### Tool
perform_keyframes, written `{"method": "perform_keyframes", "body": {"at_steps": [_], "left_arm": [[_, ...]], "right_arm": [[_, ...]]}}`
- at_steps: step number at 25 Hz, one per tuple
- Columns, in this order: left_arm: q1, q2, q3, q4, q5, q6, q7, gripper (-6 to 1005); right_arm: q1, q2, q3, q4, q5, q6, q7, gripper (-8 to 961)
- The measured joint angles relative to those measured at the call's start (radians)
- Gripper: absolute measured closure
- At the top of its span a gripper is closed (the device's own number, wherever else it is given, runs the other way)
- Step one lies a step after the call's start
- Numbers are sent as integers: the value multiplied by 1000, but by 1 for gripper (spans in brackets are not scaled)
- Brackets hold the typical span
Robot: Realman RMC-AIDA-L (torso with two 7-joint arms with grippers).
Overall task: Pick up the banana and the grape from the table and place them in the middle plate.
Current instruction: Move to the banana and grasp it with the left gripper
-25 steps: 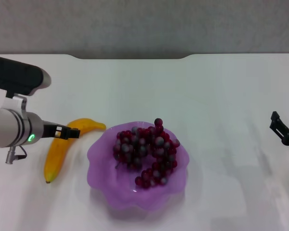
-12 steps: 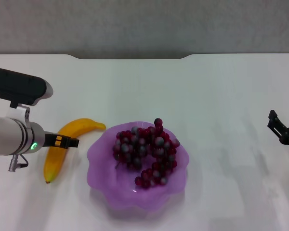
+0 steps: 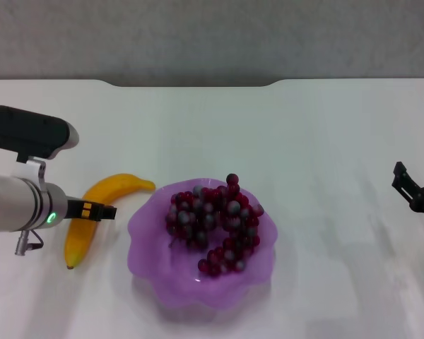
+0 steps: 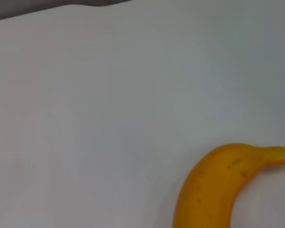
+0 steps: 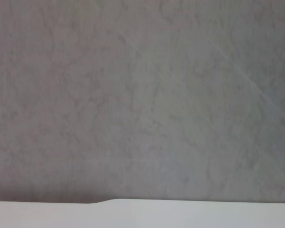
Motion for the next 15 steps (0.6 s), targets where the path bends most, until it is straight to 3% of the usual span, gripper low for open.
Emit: {"method": "perform_keyframes", "body": {"at_steps": [12, 15], "left_arm": [[-5, 0, 4, -24, -15, 46, 2, 165], [-1, 0, 0, -24, -15, 56, 0, 377]], "right_arm": [[1, 0, 0, -2, 1, 0, 0, 66], [3, 0, 0, -2, 1, 0, 0, 66]]}}
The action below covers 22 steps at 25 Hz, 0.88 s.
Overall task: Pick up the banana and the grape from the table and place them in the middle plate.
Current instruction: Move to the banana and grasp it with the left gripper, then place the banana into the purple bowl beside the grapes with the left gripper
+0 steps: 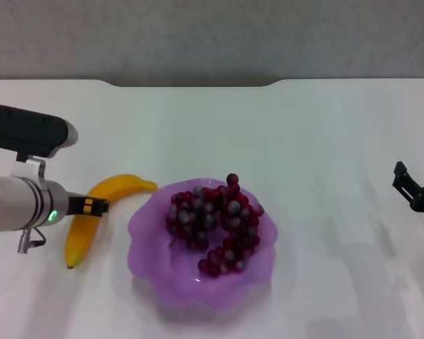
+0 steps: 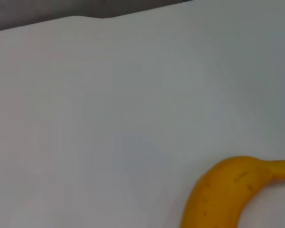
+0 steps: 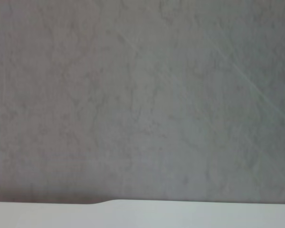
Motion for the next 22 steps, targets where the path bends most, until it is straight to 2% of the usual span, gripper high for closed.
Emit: {"method": "perform_keyframes", "body": {"at_steps": [6, 22], "left_arm": [[0, 1, -5, -10, 0, 10, 0, 555], [-5, 0, -6, -25, 0, 15, 0, 557]], "right_arm": [[2, 0, 0, 1, -1, 2, 0, 66], [0, 0, 0, 4, -1, -4, 0, 65]]}}
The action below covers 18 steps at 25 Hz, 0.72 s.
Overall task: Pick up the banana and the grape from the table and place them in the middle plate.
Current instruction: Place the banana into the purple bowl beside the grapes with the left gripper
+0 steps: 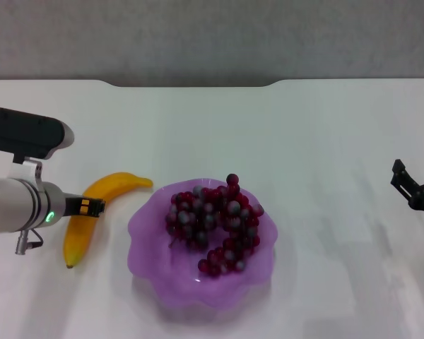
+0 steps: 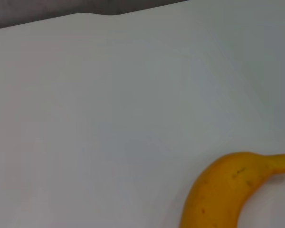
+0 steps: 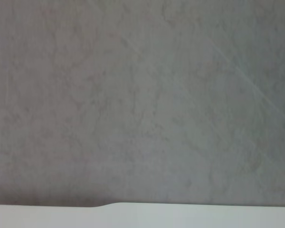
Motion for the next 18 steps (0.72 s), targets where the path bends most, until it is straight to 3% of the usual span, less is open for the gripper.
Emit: {"method": "perform_keyframes", "body": {"at_steps": [14, 18], "left_arm": [[80, 7, 2, 174, -23, -34, 8, 559], [115, 9, -64, 303, -8, -113, 65, 560]], "right_arm": [[3, 0, -12, 0, 0, 3, 0, 65], [3, 0, -14, -1, 0, 4, 0, 64]]}}
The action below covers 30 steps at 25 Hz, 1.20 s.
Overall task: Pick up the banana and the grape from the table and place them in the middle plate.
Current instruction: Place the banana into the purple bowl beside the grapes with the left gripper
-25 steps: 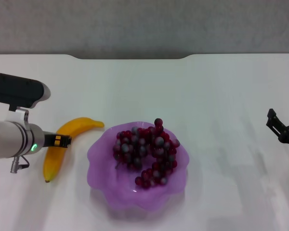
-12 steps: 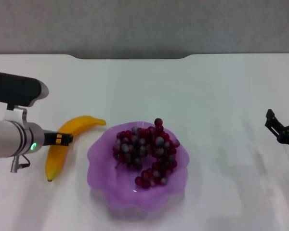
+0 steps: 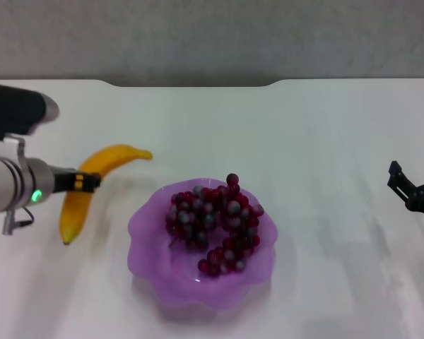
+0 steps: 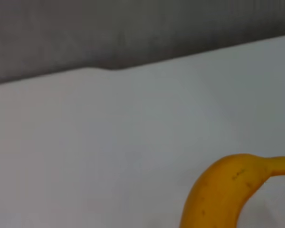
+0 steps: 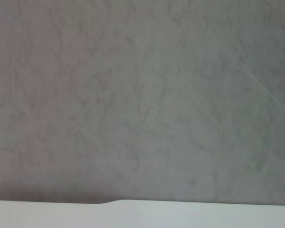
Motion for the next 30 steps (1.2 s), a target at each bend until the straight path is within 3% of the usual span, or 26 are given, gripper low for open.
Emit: {"method": "perform_keyframes", "body": {"at_steps": [9, 13, 20, 30], "left_arm": [[86, -1, -85, 216, -95, -137, 106, 559], [130, -2, -89, 282, -211, -192, 121, 558], [185, -5, -86, 426, -282, -330, 114, 547], [270, -9, -32, 424, -473, -257, 141, 532]], "right_arm": [[2, 1, -3, -8, 0, 2, 0, 64], [2, 1, -3, -4, 0, 2, 0, 64], [3, 2, -3, -8, 0, 2, 0, 64], [7, 0, -25, 8, 0, -7, -10, 63]]}}
